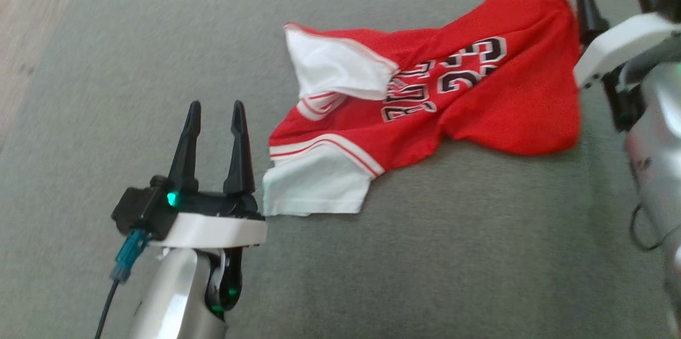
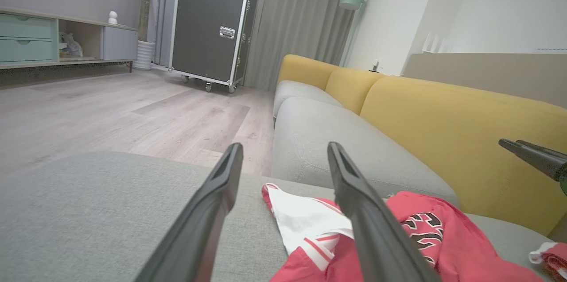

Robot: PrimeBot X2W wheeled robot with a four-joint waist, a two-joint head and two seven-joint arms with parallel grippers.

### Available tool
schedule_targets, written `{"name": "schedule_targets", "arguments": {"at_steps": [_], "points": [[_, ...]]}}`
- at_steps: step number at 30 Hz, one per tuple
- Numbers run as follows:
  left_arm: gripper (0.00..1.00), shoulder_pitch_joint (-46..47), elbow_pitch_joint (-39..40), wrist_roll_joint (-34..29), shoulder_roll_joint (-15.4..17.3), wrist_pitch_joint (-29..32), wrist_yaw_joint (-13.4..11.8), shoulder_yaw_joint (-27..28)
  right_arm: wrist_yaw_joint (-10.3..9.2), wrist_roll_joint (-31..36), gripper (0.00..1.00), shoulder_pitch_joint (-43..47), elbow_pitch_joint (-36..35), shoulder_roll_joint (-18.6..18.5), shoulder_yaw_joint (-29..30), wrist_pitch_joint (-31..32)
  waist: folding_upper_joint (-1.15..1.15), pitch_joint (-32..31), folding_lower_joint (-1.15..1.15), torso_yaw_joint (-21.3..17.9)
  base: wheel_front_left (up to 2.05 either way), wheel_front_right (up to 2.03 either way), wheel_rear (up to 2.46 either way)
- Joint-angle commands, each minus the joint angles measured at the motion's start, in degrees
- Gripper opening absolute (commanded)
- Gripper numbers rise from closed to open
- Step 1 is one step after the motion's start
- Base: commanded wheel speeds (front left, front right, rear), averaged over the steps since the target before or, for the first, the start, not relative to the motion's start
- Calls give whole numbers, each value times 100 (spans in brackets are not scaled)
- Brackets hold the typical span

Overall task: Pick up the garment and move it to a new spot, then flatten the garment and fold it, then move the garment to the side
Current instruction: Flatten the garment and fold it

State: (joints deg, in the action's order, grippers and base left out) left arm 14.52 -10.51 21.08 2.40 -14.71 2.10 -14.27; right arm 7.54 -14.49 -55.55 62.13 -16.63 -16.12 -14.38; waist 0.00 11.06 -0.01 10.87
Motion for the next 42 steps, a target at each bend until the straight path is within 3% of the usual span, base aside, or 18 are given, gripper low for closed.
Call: {"name": "schedule_targets", "arguments": {"at_steps": [1, 11, 16, 21, 28, 37, 42], "points": [[100, 64, 166, -39, 48, -29, 19, 244, -5, 54, 100, 237, -374, 122, 45, -59, 0, -230, 1, -239, 0, 0, 0], [100, -343, -75, -118, 48, -29, 62, 359, -5, 630, 100, 2951, -2722, 1090, 1272, -61, 0, -708, 1, -714, 0, 0, 0], [100, -576, -171, -157, 48, -29, 79, 491, -5, 667, 100, 3892, -3307, 1339, 1511, -62, 0, -867, 1, -909, 0, 0, 0], [100, -585, -199, -202, 48, -29, 122, 534, -5, 618, 100, 4138, -3522, 1371, 1486, -62, 0, -847, 1, -949, 0, 0, 0], [100, -481, -200, -196, 48, -29, 168, 371, -5, 607, 100, 3740, -2983, 1374, 1637, 106, 0, -634, 1, -740, 0, 0, 0], [100, -286, -259, -179, 48, -29, 192, 193, -5, 568, 100, 2617, -1380, 1374, 2304, 760, 0, -203, 1, -274, 0, 0, 0], [100, -153, -237, -169, 48, -29, 207, 103, -5, 892, 100, 2048, -519, 1303, 2756, 1035, 0, -29, 1, -24, 0, 0, 0]]}}
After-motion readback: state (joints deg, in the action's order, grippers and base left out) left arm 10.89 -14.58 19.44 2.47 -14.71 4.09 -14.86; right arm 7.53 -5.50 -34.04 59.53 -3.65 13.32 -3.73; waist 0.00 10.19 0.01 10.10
